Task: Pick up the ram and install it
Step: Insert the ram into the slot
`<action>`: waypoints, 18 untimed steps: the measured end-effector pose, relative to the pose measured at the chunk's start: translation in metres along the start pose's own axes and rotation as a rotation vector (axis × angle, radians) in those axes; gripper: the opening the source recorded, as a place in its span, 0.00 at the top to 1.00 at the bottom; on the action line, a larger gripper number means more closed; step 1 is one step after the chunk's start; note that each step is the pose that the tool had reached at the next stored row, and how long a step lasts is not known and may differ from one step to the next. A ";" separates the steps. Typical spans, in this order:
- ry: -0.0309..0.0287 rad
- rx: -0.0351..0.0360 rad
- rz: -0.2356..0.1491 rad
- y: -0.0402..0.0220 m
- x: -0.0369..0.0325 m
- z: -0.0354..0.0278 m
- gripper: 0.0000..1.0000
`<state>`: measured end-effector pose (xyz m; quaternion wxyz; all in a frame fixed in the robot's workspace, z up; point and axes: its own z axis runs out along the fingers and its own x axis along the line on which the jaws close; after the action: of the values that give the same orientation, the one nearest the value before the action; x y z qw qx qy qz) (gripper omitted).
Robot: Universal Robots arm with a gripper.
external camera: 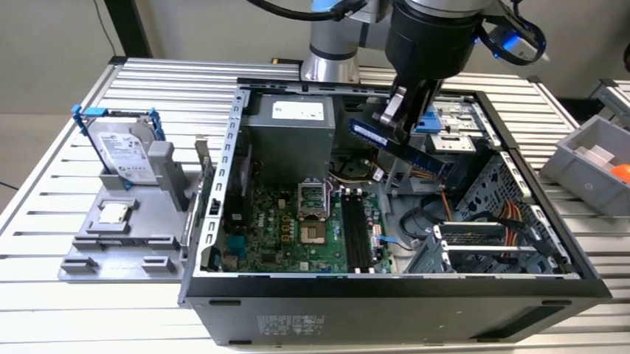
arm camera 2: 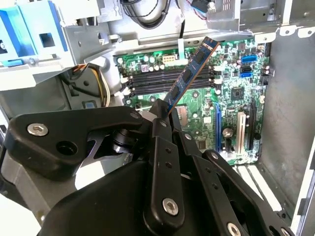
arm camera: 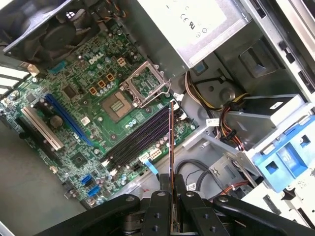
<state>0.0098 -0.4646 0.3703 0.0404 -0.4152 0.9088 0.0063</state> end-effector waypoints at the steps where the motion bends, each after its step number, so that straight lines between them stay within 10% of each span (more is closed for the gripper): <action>1: 0.0001 0.0004 0.004 0.0000 0.0000 0.0000 1.00; 18: 0.0027 0.0095 0.120 0.0001 0.0001 0.0000 1.00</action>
<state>0.0097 -0.4646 0.3703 0.0407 -0.3597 0.9322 0.0039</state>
